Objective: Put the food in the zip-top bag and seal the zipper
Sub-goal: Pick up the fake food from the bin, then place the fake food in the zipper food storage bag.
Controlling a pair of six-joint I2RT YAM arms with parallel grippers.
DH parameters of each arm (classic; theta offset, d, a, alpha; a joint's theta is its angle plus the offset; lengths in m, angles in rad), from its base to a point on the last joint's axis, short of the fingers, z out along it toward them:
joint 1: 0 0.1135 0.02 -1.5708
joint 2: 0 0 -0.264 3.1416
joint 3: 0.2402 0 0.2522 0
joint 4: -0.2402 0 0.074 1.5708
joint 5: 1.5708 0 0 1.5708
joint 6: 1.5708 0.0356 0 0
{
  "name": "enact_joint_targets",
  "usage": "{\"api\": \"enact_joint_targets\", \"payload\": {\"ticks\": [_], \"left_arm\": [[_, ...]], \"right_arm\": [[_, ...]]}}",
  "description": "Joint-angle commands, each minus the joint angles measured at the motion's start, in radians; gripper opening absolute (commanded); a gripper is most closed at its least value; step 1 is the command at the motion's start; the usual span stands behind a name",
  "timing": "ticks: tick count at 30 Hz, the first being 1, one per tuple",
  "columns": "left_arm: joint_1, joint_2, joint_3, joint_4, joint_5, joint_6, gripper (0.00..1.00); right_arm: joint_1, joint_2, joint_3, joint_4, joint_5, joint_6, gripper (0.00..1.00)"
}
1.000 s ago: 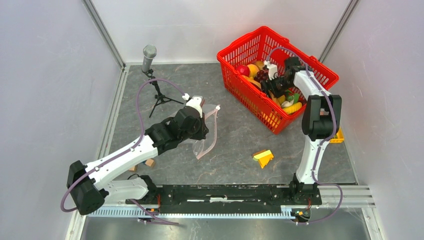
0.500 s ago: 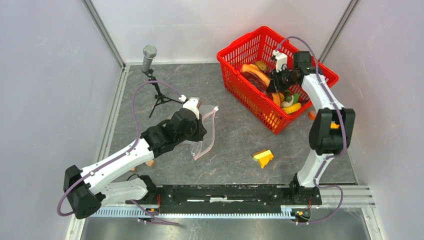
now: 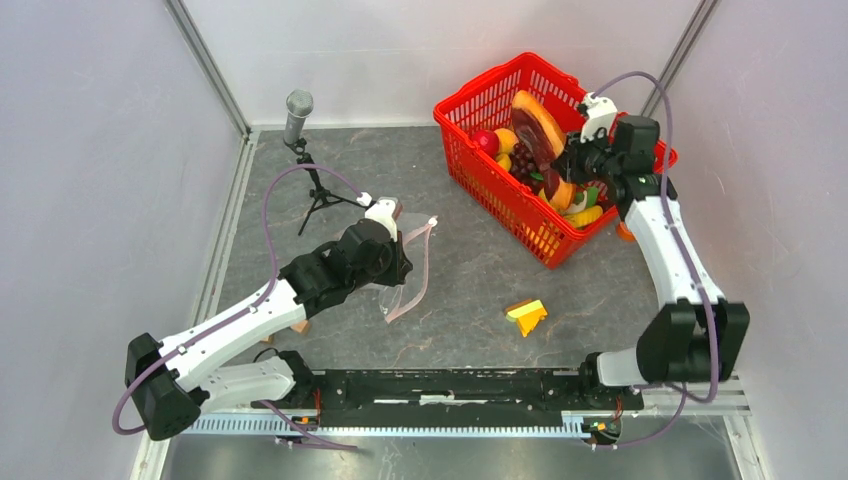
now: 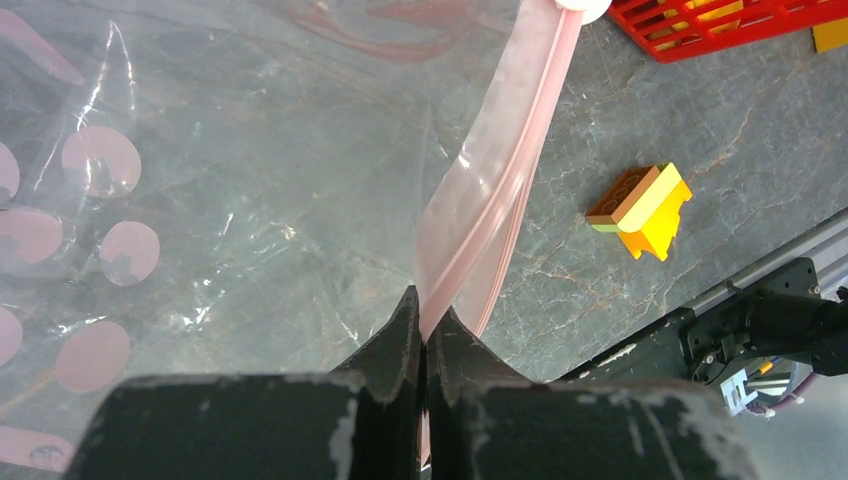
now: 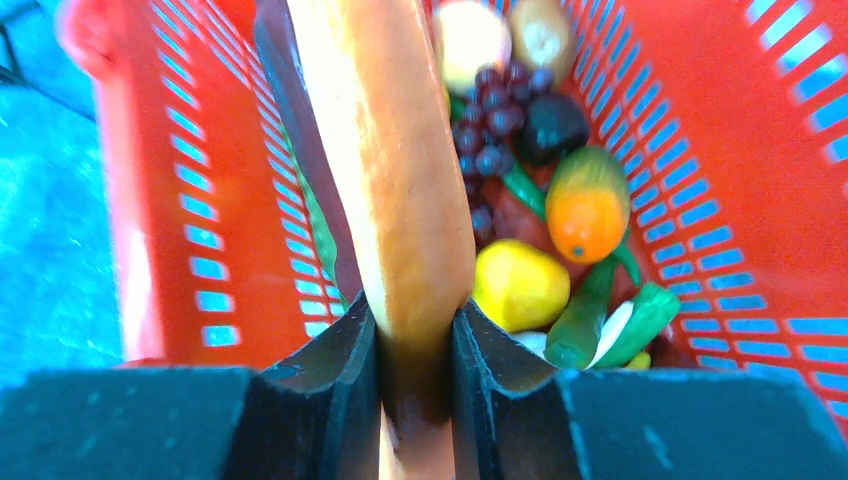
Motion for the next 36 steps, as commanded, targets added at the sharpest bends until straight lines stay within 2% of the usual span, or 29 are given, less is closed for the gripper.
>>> {"api": "enact_joint_targets", "payload": {"ticks": [1, 5, 9, 12, 15, 18, 20, 24, 26, 29, 36], "left_arm": [[0.006, -0.029, 0.005, 0.011, -0.010, 0.028, 0.02], [0.007, -0.038, 0.003, 0.013, -0.014, 0.038, 0.02], [0.007, -0.041, 0.006, 0.017, -0.017, 0.043, 0.02], [0.009, -0.044, 0.005, 0.032, -0.009, 0.043, 0.02], [0.012, -0.040, 0.002, 0.042, -0.010, 0.046, 0.02], [0.017, -0.036, 0.003, 0.045, -0.016, 0.046, 0.02], [0.019, -0.036, 0.002, 0.047, -0.019, 0.046, 0.02], [0.021, -0.032, -0.003, 0.048, -0.026, 0.045, 0.02], [0.022, -0.028, -0.002, 0.049, -0.031, 0.046, 0.02], [0.023, -0.016, 0.005, 0.056, -0.039, 0.048, 0.02], [0.024, 0.063, 0.067, 0.026, -0.040, 0.065, 0.02]], "right_arm": [[-0.001, -0.175, -0.014, 0.234, -0.052, 0.156, 0.00], [-0.001, -0.303, -0.074, 0.309, -0.139, 0.259, 0.00], [0.000, -0.442, -0.212, 0.426, -0.236, 0.398, 0.00], [0.061, -0.524, -0.324, 0.499, -0.308, 0.498, 0.00], [0.197, -0.584, -0.392, 0.507, -0.240, 0.530, 0.00], [0.344, -0.608, -0.395, 0.394, -0.156, 0.514, 0.00], [0.383, -0.638, -0.430, 0.346, -0.109, 0.531, 0.00], [0.463, -0.715, -0.550, 0.357, -0.063, 0.592, 0.00], [0.524, -0.731, -0.575, 0.294, -0.023, 0.613, 0.00], [0.604, -0.717, -0.567, 0.130, 0.043, 0.600, 0.00], [0.776, -0.643, -0.565, -0.059, 0.210, 0.569, 0.00]]}}
